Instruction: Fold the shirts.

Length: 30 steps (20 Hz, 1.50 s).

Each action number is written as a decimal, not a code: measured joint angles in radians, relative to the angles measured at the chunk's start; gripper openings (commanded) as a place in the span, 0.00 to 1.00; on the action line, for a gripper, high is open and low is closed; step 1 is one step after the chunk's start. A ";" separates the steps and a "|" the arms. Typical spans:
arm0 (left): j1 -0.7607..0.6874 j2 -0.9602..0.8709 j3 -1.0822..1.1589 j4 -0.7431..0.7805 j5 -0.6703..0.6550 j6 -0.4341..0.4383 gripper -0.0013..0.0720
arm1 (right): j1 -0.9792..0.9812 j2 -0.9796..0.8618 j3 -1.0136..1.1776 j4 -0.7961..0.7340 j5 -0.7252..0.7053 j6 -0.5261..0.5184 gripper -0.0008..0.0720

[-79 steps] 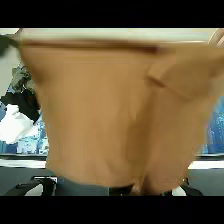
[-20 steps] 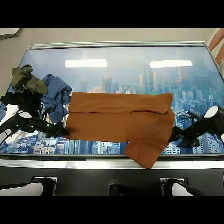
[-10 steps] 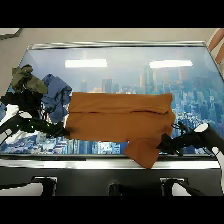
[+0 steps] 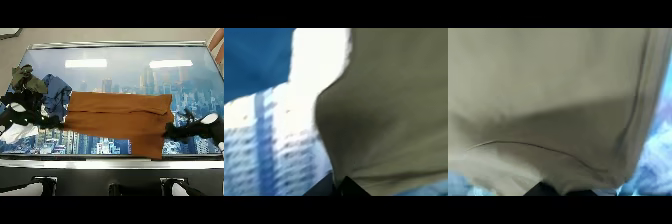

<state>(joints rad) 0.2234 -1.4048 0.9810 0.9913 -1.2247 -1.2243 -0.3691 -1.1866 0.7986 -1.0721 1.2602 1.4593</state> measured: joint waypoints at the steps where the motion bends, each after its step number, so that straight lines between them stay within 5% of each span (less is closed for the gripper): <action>1: -0.006 -0.004 0.048 -0.007 -0.012 -0.013 0.05 | 0.000 -0.011 0.065 0.008 0.002 0.010 0.06; 9: -0.078 -0.332 0.555 -0.023 -0.037 -0.172 0.05 | 0.034 -0.351 0.546 0.111 -0.091 0.044 0.06; 15: -0.109 -0.532 0.753 -0.022 -0.037 -0.225 0.07 | 0.073 -0.548 0.670 0.130 -0.188 0.075 0.06; 16: -0.113 -0.552 0.763 -0.022 -0.031 -0.225 0.36 | 0.075 -0.568 0.676 0.129 -0.191 0.080 0.08; 17: -0.119 -0.567 0.770 -0.021 -0.027 -0.228 0.83 | 0.076 -0.581 0.679 0.129 -0.193 0.085 0.25; 18: -0.125 -0.579 0.777 -0.021 -0.023 -0.231 0.97 | 0.076 -0.589 0.684 0.132 -0.197 0.087 0.47; 19: -0.129 -0.585 0.784 -0.022 -0.025 -0.234 0.97 | 0.074 -0.593 0.691 0.138 -0.193 0.088 0.82; 20: -0.127 -0.588 0.797 -0.022 -0.030 -0.233 0.97 | 0.068 -0.591 0.700 0.145 -0.178 0.085 0.98; 30: -0.077 -0.377 0.883 -0.019 -0.161 -0.235 0.96 | -0.141 -0.642 0.747 0.060 0.088 0.027 0.99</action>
<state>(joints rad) 0.1467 -1.7821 1.8641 0.9722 -1.3853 -1.4590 -0.5098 -1.8286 1.5455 -1.0122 1.3483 1.4864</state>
